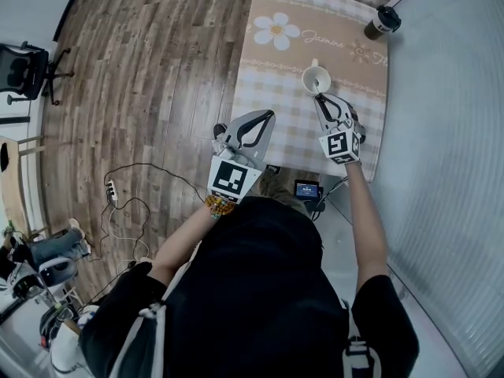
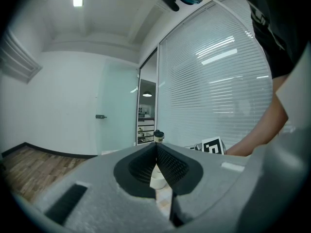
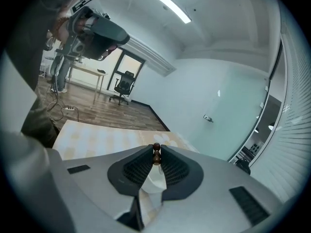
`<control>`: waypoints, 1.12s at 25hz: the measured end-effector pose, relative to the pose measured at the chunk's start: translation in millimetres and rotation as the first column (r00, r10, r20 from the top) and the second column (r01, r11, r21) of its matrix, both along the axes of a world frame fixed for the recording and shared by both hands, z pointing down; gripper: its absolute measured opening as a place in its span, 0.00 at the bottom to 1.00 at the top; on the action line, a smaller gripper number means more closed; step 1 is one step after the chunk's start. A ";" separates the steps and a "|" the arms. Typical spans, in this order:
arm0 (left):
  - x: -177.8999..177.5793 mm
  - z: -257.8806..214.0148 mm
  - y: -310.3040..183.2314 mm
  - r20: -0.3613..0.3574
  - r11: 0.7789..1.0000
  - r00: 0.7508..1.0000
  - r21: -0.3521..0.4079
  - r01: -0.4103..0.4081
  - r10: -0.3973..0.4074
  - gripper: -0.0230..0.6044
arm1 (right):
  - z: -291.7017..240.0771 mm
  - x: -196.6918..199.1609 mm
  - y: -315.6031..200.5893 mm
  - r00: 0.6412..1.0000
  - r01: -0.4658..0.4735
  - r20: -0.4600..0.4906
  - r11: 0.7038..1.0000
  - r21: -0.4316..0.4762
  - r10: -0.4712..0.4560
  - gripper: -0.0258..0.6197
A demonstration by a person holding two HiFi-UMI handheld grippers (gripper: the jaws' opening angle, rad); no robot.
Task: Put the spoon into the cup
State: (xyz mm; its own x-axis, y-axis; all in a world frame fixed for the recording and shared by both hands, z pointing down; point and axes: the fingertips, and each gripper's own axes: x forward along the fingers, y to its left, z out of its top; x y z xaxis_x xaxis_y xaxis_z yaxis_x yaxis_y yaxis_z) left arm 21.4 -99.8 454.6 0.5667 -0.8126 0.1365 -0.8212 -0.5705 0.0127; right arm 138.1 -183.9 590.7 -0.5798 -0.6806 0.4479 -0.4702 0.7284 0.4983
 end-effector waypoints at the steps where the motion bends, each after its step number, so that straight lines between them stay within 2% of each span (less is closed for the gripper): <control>1: -0.5 0.2 0.5 0.001 1.000 1.000 -0.002 0.000 0.000 0.06 | 2.8 -0.5 0.4 1.000 0.002 -0.004 1.000 -0.007 -0.002 0.11; 18: -6.3 8.2 -3.6 0.002 1.000 1.000 -0.020 0.022 -0.022 0.06 | 41.4 -4.9 -7.9 0.999 0.012 -0.028 0.996 -0.088 -0.014 0.11; 28: -5.2 9.3 -8.1 0.017 1.000 1.000 -0.020 0.016 -0.016 0.06 | 56.9 2.5 -14.7 0.999 -0.018 -0.035 0.991 -0.131 0.013 0.11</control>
